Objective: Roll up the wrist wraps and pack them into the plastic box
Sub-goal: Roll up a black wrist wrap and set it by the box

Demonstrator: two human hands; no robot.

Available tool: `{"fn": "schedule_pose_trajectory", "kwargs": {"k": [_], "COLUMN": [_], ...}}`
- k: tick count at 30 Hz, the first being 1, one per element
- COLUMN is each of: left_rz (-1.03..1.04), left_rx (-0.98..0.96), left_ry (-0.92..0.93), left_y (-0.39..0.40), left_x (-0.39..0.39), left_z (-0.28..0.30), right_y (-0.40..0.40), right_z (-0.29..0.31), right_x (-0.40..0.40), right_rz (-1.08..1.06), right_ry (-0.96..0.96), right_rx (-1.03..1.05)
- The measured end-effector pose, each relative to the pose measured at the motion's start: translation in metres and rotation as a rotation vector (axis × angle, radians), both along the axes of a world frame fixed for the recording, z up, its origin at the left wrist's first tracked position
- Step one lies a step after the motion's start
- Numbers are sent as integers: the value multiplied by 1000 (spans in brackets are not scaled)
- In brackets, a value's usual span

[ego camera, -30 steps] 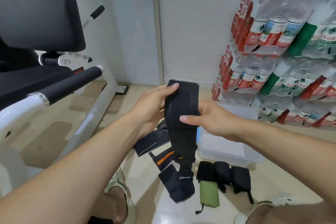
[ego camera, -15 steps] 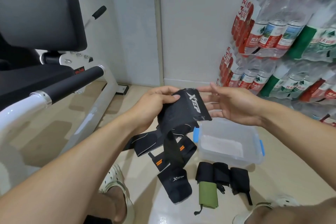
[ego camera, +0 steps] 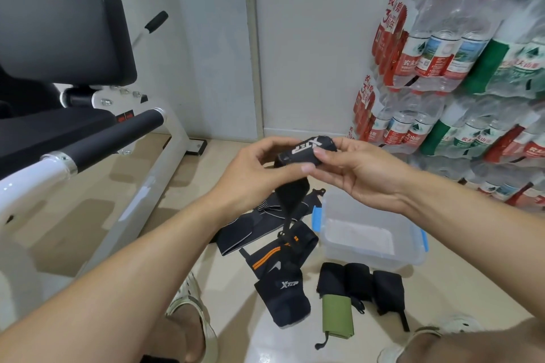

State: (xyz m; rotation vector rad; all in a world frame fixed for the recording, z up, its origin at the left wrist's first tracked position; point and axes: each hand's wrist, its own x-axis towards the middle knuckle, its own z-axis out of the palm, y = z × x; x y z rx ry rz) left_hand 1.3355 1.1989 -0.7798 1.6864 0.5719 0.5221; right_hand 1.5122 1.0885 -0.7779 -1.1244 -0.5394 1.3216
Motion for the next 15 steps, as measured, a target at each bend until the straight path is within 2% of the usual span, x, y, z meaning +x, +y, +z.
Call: {"fn": "schedule_pose_trajectory", "kwargs": {"k": [4,9,15], "left_rz": [45,10,16], "left_rx": [107,-23,-121], "left_ry": [-33,-107,-164], "left_y": [-1,2,-2], "left_x": [3,2,5], "left_z": [-5,-7,-9], "right_y": [-1,-4,-6], "right_z": [4,7,2], "right_x": [-6,-11,-16], "right_rz": [-42,-152,-239], "right_ry": [14,-325,-476], "right_rx": [44,12,70]}}
